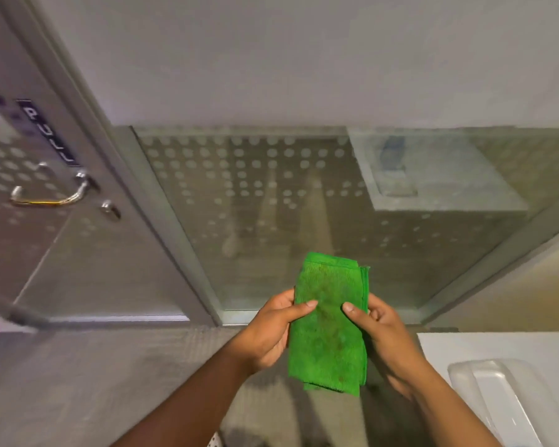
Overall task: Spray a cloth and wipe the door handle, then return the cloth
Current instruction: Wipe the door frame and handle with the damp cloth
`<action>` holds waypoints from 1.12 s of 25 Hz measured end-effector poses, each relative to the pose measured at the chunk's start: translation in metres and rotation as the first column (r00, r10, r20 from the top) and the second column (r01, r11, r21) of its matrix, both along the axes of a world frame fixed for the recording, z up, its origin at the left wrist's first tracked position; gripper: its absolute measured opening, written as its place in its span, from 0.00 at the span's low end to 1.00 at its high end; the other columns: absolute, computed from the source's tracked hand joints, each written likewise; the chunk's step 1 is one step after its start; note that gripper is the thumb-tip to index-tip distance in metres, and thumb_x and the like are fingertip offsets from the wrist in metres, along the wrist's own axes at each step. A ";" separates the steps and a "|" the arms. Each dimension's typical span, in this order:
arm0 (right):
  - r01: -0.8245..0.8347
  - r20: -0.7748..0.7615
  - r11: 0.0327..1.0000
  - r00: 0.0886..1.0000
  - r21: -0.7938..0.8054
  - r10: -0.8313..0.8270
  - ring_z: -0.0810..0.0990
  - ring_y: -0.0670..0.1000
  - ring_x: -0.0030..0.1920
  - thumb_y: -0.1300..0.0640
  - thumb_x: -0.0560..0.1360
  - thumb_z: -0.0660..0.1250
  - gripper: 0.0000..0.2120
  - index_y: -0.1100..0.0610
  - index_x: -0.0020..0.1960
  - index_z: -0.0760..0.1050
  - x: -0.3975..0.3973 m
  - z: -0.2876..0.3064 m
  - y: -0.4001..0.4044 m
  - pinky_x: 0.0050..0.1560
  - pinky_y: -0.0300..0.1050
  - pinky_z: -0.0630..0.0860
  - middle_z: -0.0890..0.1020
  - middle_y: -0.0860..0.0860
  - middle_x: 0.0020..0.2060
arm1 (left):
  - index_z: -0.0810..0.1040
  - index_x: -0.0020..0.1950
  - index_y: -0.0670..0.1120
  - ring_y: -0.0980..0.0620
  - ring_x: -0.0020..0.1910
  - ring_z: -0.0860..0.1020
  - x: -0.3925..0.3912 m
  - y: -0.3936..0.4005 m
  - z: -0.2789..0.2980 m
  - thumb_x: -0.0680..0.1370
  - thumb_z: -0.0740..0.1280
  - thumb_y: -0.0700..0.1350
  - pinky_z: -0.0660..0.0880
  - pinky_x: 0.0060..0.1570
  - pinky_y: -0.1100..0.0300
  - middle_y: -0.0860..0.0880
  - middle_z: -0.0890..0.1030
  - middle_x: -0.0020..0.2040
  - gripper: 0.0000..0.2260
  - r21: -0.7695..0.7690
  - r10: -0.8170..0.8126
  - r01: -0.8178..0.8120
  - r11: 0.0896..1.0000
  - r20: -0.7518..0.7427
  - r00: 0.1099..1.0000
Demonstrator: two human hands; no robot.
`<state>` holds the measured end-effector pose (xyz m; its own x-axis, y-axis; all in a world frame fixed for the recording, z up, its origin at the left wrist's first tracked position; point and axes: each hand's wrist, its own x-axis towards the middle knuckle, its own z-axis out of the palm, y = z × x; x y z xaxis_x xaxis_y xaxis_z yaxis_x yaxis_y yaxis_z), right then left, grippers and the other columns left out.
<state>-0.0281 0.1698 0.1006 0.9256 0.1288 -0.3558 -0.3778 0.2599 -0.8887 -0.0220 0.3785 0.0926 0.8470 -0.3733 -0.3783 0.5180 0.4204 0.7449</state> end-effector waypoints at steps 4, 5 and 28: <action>-0.172 0.007 0.985 0.985 0.018 0.172 0.88 0.62 0.52 0.62 0.76 0.71 0.17 0.66 0.63 0.83 0.015 0.006 0.099 0.53 0.55 0.87 0.87 0.67 0.57 | 0.79 0.70 0.40 0.39 0.66 0.82 -0.026 0.094 0.007 0.82 0.69 0.43 0.77 0.69 0.40 0.36 0.82 0.68 0.17 0.011 0.197 -0.197 0.980 -0.027 0.980; -0.211 0.005 0.977 0.978 0.019 0.211 0.88 0.62 0.51 0.62 0.76 0.71 0.17 0.66 0.63 0.83 0.017 0.006 0.128 0.52 0.54 0.87 0.87 0.67 0.57 | 0.79 0.70 0.40 0.38 0.65 0.82 -0.033 0.120 0.010 0.81 0.70 0.44 0.77 0.68 0.40 0.36 0.83 0.67 0.18 0.018 0.252 -0.252 0.968 -0.038 0.967; 0.182 0.633 0.615 0.373 -0.767 0.679 0.84 0.49 0.43 0.37 0.84 0.57 0.26 0.55 0.56 0.85 0.125 0.131 0.441 0.44 0.48 0.80 0.87 0.49 0.44 | 0.87 0.55 0.39 0.48 0.44 0.88 -0.023 0.376 0.134 0.78 0.70 0.42 0.85 0.42 0.56 0.38 0.89 0.52 0.10 0.047 0.753 -0.804 0.592 0.324 0.573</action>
<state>0.0970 0.6108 0.2318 0.6927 0.5643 0.4490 0.7147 -0.4534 -0.5326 -0.0450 0.7543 0.2268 0.8450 0.5253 -0.1005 -0.1581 0.4248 0.8914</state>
